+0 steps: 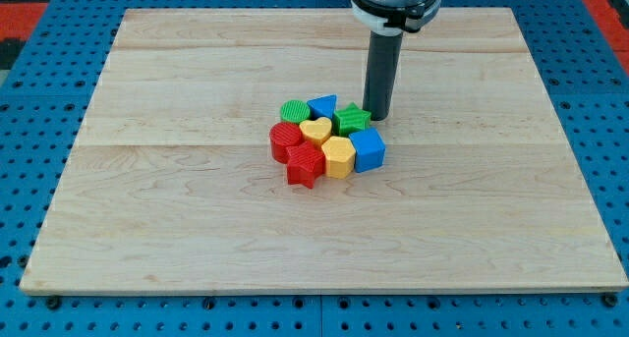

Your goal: Move your arm towards the center right

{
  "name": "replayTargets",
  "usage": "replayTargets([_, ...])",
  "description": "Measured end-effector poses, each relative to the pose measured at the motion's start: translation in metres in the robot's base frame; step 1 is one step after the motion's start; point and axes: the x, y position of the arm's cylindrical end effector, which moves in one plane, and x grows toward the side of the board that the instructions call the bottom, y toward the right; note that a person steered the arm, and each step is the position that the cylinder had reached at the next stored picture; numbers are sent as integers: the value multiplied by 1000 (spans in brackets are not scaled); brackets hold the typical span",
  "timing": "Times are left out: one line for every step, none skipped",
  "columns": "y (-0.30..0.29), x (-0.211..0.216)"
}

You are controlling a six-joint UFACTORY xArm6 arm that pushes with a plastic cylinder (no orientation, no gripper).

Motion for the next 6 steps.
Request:
replayTargets([0, 0])
replayTargets([0, -4])
replayTargets([44, -12])
replayTargets([120, 4])
replayTargets([173, 58])
replayTargets([177, 118])
